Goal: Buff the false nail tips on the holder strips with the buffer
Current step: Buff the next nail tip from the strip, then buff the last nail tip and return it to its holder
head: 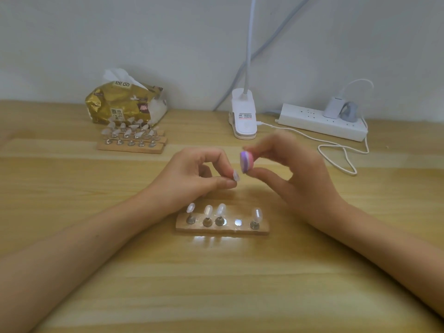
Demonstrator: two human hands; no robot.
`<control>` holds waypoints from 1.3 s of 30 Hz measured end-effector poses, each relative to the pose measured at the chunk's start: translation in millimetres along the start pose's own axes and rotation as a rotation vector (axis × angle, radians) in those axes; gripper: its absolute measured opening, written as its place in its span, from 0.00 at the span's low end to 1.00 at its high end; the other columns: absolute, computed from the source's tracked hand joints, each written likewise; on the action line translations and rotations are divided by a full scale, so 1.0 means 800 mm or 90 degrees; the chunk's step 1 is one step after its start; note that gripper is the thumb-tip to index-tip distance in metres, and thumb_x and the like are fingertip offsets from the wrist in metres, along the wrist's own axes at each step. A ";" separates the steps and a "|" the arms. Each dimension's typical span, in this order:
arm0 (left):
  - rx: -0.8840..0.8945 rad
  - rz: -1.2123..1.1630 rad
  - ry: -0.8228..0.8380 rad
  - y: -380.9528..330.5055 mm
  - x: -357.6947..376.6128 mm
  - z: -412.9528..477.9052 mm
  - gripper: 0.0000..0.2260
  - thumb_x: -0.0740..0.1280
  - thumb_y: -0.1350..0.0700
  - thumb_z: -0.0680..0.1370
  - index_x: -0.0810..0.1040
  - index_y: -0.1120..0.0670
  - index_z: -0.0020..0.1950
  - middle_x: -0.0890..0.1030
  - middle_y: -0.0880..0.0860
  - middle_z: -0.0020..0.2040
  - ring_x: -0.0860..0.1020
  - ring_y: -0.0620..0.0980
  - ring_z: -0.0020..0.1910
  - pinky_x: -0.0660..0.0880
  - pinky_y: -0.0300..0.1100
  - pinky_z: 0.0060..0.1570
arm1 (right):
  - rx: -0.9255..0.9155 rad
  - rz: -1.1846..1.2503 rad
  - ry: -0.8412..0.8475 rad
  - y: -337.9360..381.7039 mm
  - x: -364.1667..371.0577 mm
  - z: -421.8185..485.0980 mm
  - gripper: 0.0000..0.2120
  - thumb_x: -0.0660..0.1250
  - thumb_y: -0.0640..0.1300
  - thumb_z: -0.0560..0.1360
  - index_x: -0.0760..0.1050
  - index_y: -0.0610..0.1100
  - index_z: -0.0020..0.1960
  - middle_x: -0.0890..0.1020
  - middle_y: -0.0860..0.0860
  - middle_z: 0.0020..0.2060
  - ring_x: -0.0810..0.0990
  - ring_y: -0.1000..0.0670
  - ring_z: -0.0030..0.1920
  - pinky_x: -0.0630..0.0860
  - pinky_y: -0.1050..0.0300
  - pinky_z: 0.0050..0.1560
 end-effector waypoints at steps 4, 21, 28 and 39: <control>0.008 0.027 0.017 -0.002 0.002 -0.001 0.07 0.76 0.64 0.70 0.79 0.57 0.38 0.77 0.39 0.28 0.66 0.42 0.25 0.65 0.31 0.27 | 0.019 -0.046 0.067 -0.002 0.007 -0.001 0.09 0.72 0.32 0.75 0.78 0.41 0.52 0.81 0.49 0.48 0.80 0.51 0.52 0.76 0.53 0.55; -0.012 0.008 -0.006 0.002 0.001 0.000 0.05 0.76 0.64 0.71 0.80 0.58 0.39 0.82 0.41 0.34 0.68 0.45 0.26 0.66 0.30 0.27 | -0.033 -0.014 -0.024 0.003 -0.006 -0.001 0.06 0.66 0.29 0.77 0.76 0.39 0.48 0.81 0.45 0.44 0.82 0.48 0.46 0.80 0.47 0.50; -0.025 0.012 -0.029 0.007 0.001 0.002 0.05 0.76 0.62 0.72 0.81 0.56 0.40 0.84 0.48 0.41 0.72 0.44 0.26 0.69 0.32 0.28 | 0.068 -0.064 0.067 -0.014 0.002 0.001 0.11 0.66 0.26 0.75 0.79 0.39 0.50 0.78 0.48 0.46 0.79 0.47 0.48 0.78 0.47 0.53; -0.031 -0.011 -0.072 0.007 -0.007 0.001 0.05 0.75 0.61 0.72 0.82 0.52 0.42 0.84 0.45 0.42 0.81 0.44 0.33 0.78 0.34 0.40 | 0.175 0.127 0.314 -0.012 -0.001 0.003 0.11 0.74 0.50 0.72 0.86 0.46 0.51 0.82 0.56 0.43 0.78 0.53 0.40 0.73 0.63 0.42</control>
Point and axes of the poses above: each hand's wrist, its own z-axis towards the middle knuckle, its own x-axis out of the palm, y = z × x, the point moved 3 cm from there along z, towards the middle knuckle
